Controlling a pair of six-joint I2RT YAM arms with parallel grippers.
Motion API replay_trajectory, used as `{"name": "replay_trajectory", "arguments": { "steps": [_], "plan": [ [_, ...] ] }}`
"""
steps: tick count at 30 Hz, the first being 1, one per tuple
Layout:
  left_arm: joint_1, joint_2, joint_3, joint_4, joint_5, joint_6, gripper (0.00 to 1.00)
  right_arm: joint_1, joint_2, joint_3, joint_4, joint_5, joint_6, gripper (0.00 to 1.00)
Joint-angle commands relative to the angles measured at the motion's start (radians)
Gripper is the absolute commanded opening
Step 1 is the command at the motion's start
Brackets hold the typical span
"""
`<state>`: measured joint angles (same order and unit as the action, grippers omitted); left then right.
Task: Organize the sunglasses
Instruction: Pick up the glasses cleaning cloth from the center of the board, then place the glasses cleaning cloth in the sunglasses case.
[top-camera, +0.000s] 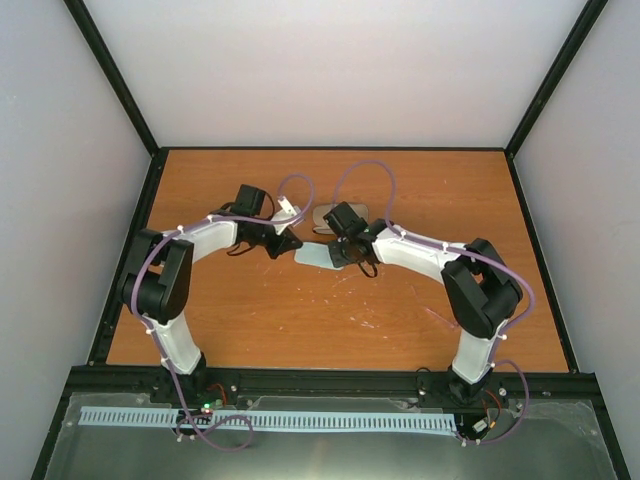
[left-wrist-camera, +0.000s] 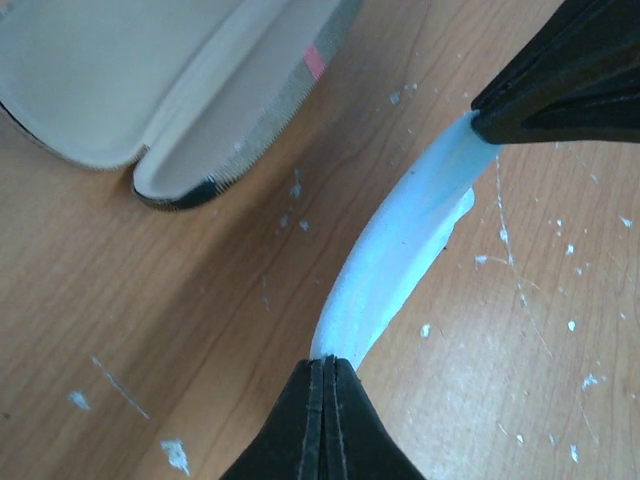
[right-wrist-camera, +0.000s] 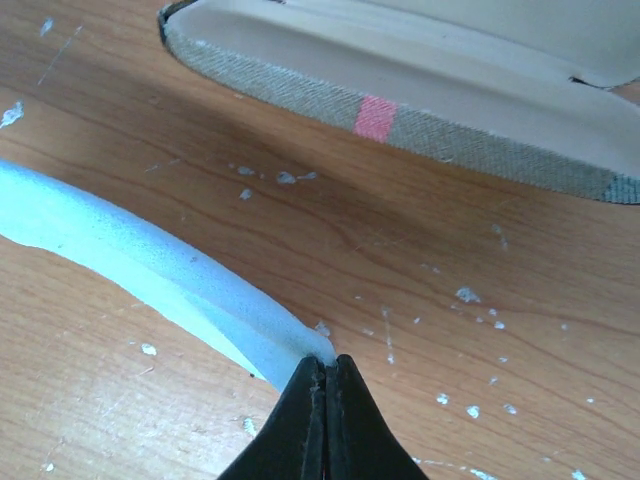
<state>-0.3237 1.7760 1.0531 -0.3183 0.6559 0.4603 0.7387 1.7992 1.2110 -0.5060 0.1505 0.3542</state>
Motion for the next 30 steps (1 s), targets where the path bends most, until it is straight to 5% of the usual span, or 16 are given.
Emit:
{"name": "replay_trajectory", "arguments": {
  "steps": [1,30],
  "plan": [
    [-0.012,0.039,0.083,0.001,0.035,-0.027,0.01,-0.020,-0.041,0.036,-0.008,0.049,-0.020,0.03],
    [-0.023,0.319,0.476,-0.089,0.075,-0.020,0.01,-0.200,0.095,0.218,-0.021,-0.013,-0.145,0.03]
  ]
}}
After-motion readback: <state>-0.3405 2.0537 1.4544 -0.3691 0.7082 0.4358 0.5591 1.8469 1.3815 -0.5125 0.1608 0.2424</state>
